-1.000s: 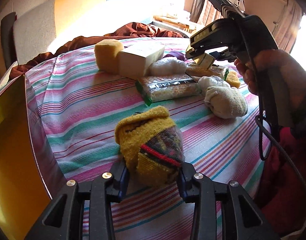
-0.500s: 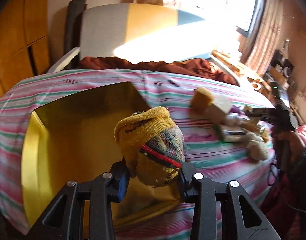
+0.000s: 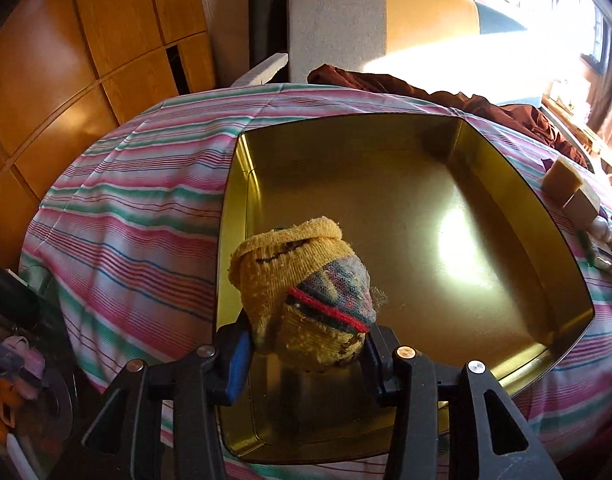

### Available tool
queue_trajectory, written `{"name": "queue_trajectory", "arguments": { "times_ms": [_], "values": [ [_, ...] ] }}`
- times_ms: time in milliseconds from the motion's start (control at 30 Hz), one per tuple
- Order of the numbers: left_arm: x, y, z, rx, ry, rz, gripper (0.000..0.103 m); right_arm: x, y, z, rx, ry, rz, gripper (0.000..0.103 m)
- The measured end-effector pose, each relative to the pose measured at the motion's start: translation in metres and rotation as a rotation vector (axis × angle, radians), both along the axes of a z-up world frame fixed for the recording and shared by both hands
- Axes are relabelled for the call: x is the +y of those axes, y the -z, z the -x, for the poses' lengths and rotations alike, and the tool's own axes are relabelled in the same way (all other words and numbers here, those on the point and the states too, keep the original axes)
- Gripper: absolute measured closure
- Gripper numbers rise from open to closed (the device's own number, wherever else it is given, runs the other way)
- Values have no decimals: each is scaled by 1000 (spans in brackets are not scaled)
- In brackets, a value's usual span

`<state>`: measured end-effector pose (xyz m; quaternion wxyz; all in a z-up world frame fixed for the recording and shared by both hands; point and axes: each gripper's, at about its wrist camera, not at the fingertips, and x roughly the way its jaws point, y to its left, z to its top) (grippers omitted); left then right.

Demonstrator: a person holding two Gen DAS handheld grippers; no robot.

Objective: Organize objects
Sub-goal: 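Carry the sock bundle into the gold tray and open the left gripper, then carry the green-and-white box into the gold tray and release it with the right gripper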

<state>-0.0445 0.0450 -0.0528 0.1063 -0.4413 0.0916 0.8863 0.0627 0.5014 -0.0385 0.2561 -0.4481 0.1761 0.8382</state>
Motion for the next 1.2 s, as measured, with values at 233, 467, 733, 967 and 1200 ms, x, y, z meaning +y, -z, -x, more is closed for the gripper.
{"name": "queue_trajectory", "arguments": {
  "times_ms": [233,467,733,967,1200],
  "values": [
    [-8,-3,-11,4,-5,-3,43,-9,-7,2,24,-33,-25,73],
    [-8,-13,-22,50,-7,12,41,-11,-11,0,41,-36,-28,73],
    [-22,-35,-33,129,-50,10,27,-21,-22,2,89,-74,-67,73],
    [-33,-47,-36,154,-72,-34,27,-42,-35,3,120,-112,-75,73],
    [-39,-44,-34,146,-83,-65,26,-94,-72,11,205,-217,-76,73]
  ]
}}
